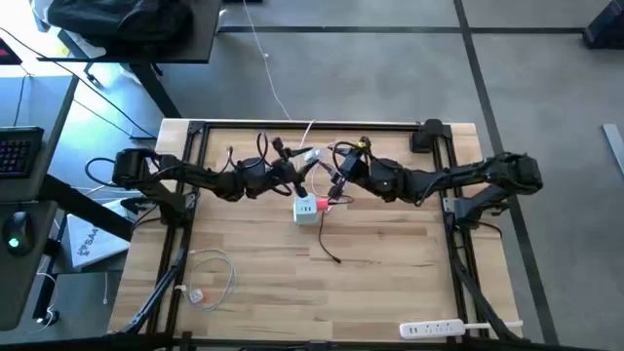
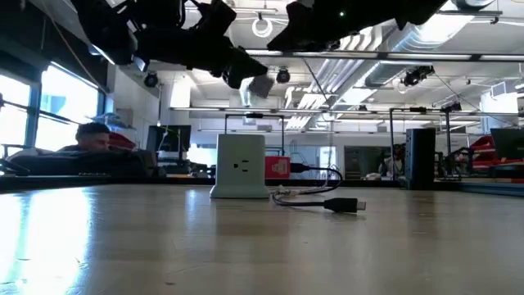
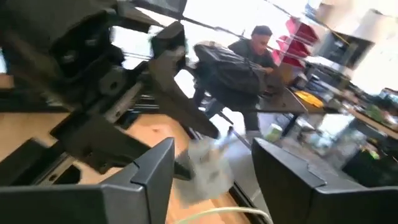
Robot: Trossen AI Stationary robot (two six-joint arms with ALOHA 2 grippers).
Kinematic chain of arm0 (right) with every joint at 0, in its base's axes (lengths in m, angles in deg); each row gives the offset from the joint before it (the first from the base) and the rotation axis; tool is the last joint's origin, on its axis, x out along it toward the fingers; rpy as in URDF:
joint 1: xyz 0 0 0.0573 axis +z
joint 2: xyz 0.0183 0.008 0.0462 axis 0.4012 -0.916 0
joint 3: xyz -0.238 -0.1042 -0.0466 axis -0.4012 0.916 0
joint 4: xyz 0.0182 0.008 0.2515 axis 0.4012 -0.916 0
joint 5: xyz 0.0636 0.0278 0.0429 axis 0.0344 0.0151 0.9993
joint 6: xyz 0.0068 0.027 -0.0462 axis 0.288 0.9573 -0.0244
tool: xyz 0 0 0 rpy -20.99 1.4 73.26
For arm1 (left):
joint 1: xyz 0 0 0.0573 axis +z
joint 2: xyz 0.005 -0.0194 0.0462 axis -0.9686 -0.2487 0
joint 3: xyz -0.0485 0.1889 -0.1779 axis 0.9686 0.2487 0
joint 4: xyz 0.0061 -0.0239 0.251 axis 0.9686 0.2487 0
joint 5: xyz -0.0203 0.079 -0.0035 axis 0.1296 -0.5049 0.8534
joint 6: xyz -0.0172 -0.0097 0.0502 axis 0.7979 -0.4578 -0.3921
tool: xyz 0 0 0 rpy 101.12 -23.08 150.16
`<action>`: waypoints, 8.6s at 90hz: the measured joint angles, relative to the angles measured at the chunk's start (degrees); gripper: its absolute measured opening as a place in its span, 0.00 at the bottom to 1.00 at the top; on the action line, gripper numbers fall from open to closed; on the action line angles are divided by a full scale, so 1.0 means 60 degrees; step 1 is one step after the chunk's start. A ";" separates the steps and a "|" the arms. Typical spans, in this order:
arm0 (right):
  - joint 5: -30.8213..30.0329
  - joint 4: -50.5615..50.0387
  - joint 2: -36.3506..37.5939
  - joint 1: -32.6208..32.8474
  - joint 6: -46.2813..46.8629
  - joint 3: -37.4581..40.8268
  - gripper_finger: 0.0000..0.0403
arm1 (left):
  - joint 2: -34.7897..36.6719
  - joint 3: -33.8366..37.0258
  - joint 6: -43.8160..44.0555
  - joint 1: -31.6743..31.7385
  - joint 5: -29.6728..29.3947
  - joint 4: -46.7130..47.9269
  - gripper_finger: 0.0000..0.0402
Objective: Insert USB
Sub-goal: Insert the white charger adapter into the black outlet extension
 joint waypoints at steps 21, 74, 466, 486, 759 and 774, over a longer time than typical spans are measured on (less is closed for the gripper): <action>-0.0348 -0.0812 0.0005 0.0234 0.1280 0.0000 0.59 | 0.0000 0.0000 -0.0268 -0.0004 0.0030 0.0123 0.18; 0.0645 -0.4025 0.0132 0.0141 0.3912 0.0000 0.70 | 0.0000 0.0000 0.0078 -0.0124 0.0296 0.0084 0.29; 0.6473 -0.5532 0.3725 -0.1344 0.4392 0.2340 0.39 | -0.0287 -0.0004 0.1087 0.0619 0.5658 0.0737 0.51; 0.7353 -0.5301 0.3246 -0.1488 0.4632 0.2094 0.39 | -0.0846 -0.0805 -0.2078 -0.0229 0.5598 0.0778 0.51; 0.1038 -1.5629 0.1562 -0.8165 0.5212 -0.3559 0.52 | -0.3002 -0.4841 0.3022 0.1151 0.5028 0.4507 0.24; 0.1048 -1.5422 0.1051 -0.8472 0.5478 -0.3628 0.54 | -0.3013 -0.4838 0.3028 0.1137 0.5053 0.5039 0.24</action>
